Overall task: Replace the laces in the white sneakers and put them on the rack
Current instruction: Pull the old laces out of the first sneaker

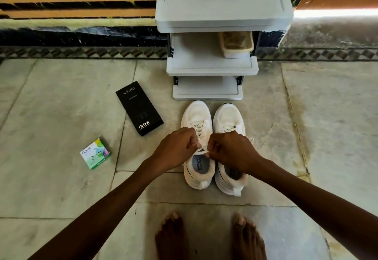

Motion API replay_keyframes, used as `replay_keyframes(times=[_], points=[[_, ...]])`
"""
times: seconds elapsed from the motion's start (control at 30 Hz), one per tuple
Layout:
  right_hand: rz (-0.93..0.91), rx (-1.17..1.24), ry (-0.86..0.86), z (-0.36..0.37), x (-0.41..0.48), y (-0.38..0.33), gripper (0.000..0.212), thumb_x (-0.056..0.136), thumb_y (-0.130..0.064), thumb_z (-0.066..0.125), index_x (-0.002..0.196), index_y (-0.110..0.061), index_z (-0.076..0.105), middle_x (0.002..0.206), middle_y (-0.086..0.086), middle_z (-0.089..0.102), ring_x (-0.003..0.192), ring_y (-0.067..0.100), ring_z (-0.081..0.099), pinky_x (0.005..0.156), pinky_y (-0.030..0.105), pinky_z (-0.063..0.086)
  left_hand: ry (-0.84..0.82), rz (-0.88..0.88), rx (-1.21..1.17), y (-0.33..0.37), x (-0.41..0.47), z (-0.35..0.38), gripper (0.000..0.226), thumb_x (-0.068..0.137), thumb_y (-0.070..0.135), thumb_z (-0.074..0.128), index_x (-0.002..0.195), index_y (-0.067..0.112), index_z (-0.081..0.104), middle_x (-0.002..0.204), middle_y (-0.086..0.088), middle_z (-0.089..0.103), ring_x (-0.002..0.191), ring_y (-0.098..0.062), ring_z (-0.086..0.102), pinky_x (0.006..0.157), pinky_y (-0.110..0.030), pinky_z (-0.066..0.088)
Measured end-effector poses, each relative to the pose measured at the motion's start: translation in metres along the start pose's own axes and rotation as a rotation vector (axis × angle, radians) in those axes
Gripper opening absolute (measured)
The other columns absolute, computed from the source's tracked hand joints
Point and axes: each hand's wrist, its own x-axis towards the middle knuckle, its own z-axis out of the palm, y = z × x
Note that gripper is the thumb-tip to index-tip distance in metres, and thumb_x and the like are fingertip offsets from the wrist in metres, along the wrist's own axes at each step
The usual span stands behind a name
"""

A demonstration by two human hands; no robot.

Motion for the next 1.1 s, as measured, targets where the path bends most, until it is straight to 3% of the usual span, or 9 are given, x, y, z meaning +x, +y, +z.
replay_keyframes(times=[0.47,0.53,0.7,0.87,1.1], points=[[-0.003,-0.009,0.021,0.003,-0.003,0.001,0.02,0.084,-0.039,0.073,0.096,-0.026,0.063,0.087,-0.01,0.069,0.083,0.012,0.063,0.067,0.026,0.041,0.09,0.013,-0.108,-0.007,-0.012,0.007,0.009,0.088,0.023,0.069,0.089,0.021,0.06,0.092,0.007,0.06,0.08,-0.01,0.059,0.074,-0.035,0.052],[-0.009,0.004,0.005,0.002,-0.004,0.002,0.022,0.084,-0.037,0.073,0.099,-0.025,0.063,0.088,-0.009,0.069,0.083,0.012,0.063,0.067,0.024,0.04,0.092,0.019,-0.112,-0.009,-0.015,0.007,0.009,0.088,0.02,0.069,0.092,0.02,0.061,0.097,0.006,0.06,0.084,-0.011,0.06,0.076,-0.032,0.052],[-0.02,0.018,-0.025,0.003,-0.006,0.004,0.025,0.084,-0.032,0.074,0.104,-0.022,0.063,0.092,-0.005,0.069,0.086,0.014,0.064,0.075,0.032,0.052,0.097,0.02,-0.126,-0.011,-0.019,0.008,0.009,0.088,0.017,0.069,0.093,0.02,0.062,0.096,0.009,0.059,0.084,-0.008,0.059,0.071,-0.017,0.045],[-0.005,0.0,0.005,0.005,-0.008,0.0,0.025,0.084,-0.031,0.073,0.105,-0.022,0.061,0.094,-0.005,0.068,0.087,0.015,0.062,0.07,0.027,0.046,0.107,0.015,-0.123,-0.008,-0.021,0.009,0.01,0.087,0.018,0.069,0.094,0.019,0.062,0.096,0.008,0.06,0.081,-0.008,0.059,0.073,-0.024,0.048],[-0.067,0.014,-0.043,0.001,-0.02,0.0,0.037,0.081,-0.028,0.077,0.112,-0.017,0.06,0.101,0.0,0.066,0.092,0.018,0.062,0.079,0.035,0.051,0.116,-0.014,-0.118,-0.003,-0.02,0.01,0.01,0.087,0.018,0.069,0.09,0.02,0.06,0.094,0.007,0.059,0.079,-0.008,0.058,0.073,-0.027,0.047]])
